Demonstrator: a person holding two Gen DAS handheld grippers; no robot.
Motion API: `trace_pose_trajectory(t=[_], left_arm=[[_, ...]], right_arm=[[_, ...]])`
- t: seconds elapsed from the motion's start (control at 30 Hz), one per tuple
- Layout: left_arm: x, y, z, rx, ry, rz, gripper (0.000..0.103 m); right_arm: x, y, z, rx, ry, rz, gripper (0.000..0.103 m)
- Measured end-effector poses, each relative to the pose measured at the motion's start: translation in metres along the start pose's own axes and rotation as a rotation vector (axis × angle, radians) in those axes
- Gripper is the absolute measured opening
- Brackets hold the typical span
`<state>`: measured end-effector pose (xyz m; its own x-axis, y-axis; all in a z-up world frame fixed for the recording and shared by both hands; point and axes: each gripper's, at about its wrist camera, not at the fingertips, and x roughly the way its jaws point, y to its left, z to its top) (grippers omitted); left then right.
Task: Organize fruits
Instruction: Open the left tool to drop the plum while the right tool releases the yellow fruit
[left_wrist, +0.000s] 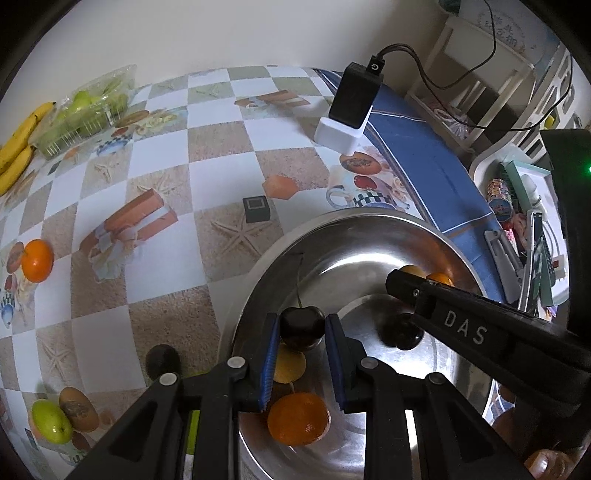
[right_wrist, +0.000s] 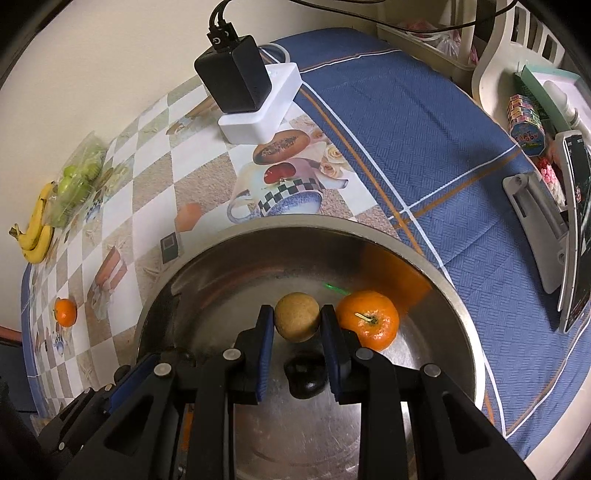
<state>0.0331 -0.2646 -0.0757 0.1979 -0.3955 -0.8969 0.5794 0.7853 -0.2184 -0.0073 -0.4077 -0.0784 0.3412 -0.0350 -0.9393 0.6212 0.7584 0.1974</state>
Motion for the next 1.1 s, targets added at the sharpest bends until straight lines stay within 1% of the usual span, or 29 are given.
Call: trace_pose_trajectory(t=[0.23, 0.47, 0.73, 0.93, 1.0, 1.07, 1.1], left_arm=[[0.0, -0.001, 0.0, 0.005, 0.008, 0.0, 0.027], [-0.001, -0.002, 0.001, 0.002, 0.017, -0.016, 0.029], [-0.012, 0.0, 0.005, -0.012, -0.003, -0.039, 0.029], [-0.017, -0.001, 0.006, -0.015, -0.014, -0.053, 0.03], [-0.016, -0.001, 0.005, -0.012, -0.007, -0.054, 0.034], [-0.016, -0.002, 0.005, -0.008, -0.007, -0.053, 0.047], [-0.017, -0.003, 0.005, -0.006, -0.011, -0.053, 0.049]], right_arm=[[0.001, -0.002, 0.0, 0.007, 0.004, 0.004, 0.027], [0.0, 0.0, -0.001, 0.001, 0.001, 0.003, 0.029], [-0.021, 0.001, 0.003, -0.005, -0.062, 0.013, 0.029], [-0.027, 0.003, 0.004, -0.01, -0.08, 0.011, 0.029], [-0.026, 0.003, 0.004, -0.012, -0.079, 0.012, 0.029], [-0.026, 0.003, 0.004, -0.014, -0.077, 0.011, 0.029], [-0.026, 0.003, 0.004, -0.014, -0.077, 0.01, 0.029]])
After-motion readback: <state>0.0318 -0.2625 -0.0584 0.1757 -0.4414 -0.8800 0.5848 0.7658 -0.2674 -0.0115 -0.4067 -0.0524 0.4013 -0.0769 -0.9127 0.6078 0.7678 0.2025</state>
